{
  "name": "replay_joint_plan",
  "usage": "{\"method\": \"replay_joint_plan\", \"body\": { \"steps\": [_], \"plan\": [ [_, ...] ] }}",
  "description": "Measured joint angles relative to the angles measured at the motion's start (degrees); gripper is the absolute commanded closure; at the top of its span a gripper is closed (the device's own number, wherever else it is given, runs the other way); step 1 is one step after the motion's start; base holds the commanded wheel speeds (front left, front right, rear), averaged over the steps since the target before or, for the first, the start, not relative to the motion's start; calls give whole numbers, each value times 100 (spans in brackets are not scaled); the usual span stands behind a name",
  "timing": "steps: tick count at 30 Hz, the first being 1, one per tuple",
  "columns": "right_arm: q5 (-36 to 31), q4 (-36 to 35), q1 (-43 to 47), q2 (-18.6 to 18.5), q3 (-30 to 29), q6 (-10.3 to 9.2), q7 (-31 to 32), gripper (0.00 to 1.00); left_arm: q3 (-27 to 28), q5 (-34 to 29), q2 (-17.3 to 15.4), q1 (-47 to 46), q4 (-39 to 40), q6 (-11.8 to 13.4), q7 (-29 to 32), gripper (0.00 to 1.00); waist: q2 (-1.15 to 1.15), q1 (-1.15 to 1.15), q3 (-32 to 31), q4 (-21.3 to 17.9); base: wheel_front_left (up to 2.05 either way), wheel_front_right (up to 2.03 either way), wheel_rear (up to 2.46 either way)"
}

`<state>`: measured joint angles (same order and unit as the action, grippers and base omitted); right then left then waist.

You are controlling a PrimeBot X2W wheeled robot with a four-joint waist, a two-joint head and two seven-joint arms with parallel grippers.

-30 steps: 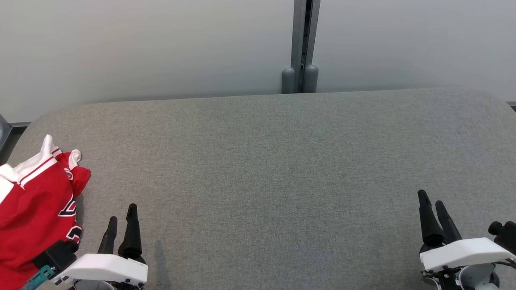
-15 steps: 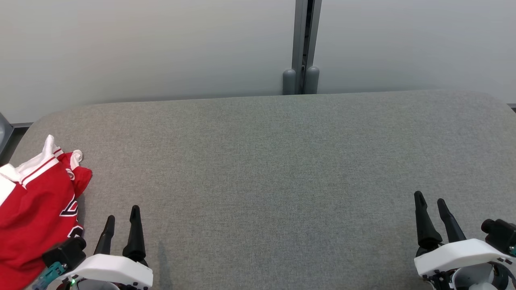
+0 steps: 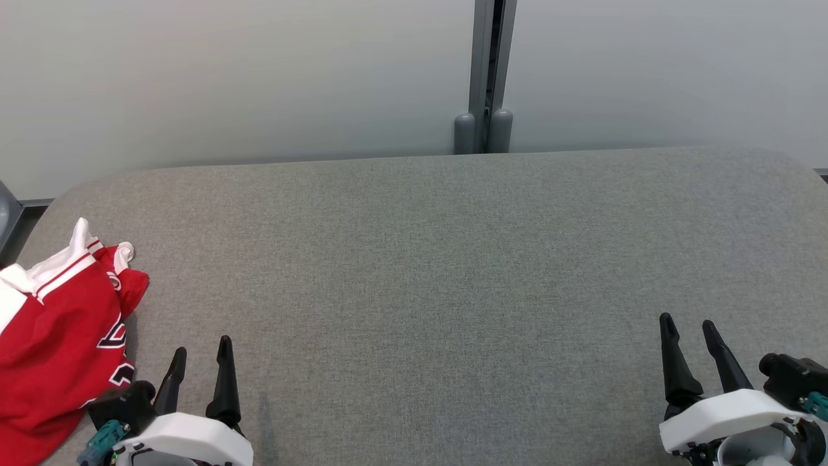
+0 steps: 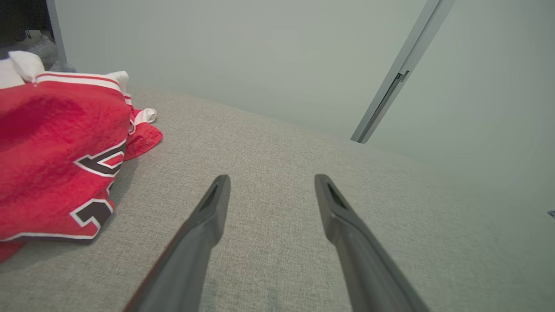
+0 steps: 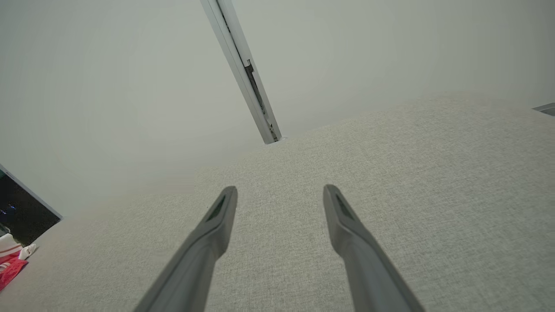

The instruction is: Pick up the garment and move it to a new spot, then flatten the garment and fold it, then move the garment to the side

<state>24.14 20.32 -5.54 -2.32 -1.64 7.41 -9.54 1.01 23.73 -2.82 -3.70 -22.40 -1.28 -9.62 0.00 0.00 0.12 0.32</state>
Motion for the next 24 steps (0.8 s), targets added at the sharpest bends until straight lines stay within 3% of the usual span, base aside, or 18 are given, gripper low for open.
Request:
{"method": "replay_joint_plan", "body": {
  "steps": [24],
  "plan": [
    [-1298,-27,-4,-14,-31,1,-294,0,-115,-1173,-22,0,-59,143,-297,0,0,0,-9,7,0,0,0]
  ]
}}
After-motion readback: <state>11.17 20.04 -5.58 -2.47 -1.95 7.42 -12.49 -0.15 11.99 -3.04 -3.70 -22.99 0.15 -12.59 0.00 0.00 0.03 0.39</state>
